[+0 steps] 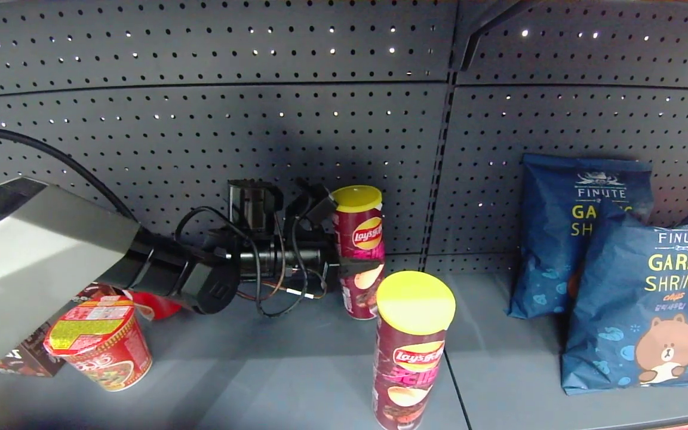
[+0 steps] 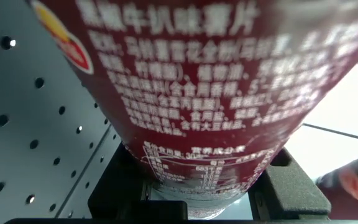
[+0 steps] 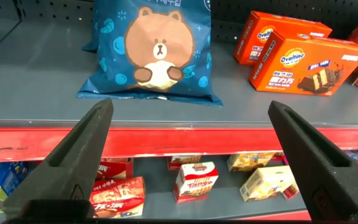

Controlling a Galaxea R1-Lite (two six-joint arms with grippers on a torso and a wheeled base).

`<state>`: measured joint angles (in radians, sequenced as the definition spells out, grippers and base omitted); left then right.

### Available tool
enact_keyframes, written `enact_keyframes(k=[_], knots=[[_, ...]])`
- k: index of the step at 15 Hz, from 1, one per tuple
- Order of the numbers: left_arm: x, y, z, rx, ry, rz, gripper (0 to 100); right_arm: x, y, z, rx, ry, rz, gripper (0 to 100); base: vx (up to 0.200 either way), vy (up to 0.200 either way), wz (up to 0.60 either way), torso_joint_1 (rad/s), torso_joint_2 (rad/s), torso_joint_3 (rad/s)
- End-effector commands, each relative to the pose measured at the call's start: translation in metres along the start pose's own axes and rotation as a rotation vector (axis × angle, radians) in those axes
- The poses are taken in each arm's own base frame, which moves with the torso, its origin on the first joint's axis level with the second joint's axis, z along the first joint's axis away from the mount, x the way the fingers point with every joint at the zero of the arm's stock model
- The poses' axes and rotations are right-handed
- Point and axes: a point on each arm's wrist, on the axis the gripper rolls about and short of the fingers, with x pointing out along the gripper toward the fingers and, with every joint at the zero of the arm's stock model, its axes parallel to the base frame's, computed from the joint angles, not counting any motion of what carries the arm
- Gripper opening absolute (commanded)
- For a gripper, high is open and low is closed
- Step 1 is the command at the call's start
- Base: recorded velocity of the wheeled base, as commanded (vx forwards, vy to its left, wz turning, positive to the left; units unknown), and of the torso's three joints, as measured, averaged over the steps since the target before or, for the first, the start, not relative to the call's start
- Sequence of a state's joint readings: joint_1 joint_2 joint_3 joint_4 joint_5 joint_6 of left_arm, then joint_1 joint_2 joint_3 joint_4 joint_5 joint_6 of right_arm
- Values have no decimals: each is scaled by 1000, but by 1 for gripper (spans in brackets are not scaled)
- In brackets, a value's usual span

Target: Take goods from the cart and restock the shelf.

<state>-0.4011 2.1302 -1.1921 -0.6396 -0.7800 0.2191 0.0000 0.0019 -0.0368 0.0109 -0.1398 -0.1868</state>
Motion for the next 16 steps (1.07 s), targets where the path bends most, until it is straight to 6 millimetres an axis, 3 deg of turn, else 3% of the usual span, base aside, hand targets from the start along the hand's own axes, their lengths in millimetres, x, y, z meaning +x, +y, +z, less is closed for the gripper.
enact_keyframes(k=[1,10,11,16], knots=[[6,3,-5,-5,6,-3,0,0,0,0,-1,2,1,100,0,0,0,0,0,0],[12,7,-13,-16,17,-5,0,0,0,0,0,1,0,100,0,0,0,0,0,0],[12,7,-14,-17,18,-5,100,0,0,0,-1,2,1,100,0,0,0,0,0,0],[14,5,-14,-15,20,-9,100,0,0,0,-1,2,1,100,0,0,0,0,0,0]])
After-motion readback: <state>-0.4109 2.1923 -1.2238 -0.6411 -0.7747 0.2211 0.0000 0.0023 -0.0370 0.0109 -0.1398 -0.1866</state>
